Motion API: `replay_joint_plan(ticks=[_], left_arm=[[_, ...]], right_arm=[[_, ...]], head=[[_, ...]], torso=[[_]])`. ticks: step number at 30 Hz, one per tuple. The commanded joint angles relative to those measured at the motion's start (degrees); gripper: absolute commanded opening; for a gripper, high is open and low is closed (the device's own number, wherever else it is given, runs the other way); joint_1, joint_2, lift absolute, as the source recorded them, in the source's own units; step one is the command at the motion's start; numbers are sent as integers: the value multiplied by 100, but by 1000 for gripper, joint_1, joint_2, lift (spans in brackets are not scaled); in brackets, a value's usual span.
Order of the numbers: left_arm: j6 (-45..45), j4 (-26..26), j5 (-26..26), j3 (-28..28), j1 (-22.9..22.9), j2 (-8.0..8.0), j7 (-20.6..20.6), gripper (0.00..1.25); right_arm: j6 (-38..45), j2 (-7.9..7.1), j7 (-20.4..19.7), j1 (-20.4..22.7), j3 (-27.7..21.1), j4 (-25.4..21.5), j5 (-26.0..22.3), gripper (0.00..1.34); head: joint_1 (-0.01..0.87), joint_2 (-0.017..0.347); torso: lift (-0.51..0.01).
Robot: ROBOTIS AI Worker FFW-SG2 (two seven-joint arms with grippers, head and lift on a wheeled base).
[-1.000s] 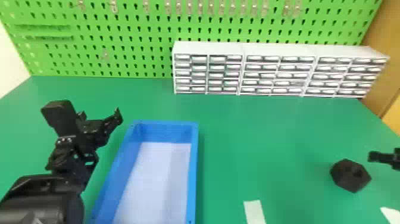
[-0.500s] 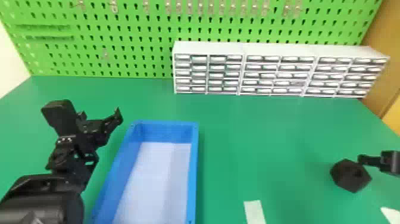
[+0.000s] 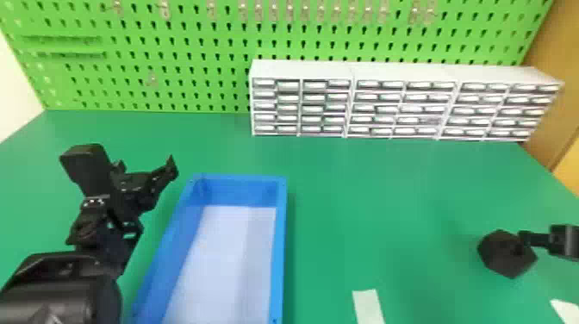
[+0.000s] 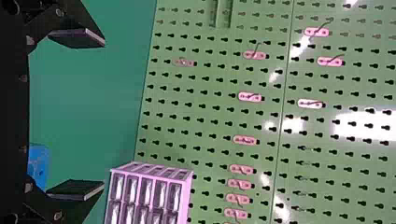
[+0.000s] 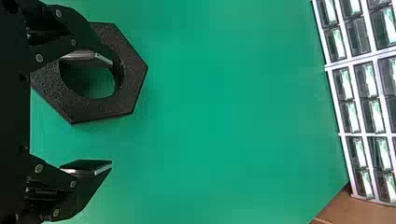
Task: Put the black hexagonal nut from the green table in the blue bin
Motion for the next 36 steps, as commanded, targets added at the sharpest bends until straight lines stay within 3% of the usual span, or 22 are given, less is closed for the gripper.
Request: replay_joint_plan(ticks=[1,36], left_arm=[[0,0,0,7,0,0,-1,1046],[26,0,9,15,9,0,-18,1046]], right_arm=[[-56,9,3,14,-8,57,1,845],[-486,62,38,6,-8,400,80,845]], head=[[666,32],[666,32]], torso=[[-100],[-100]])
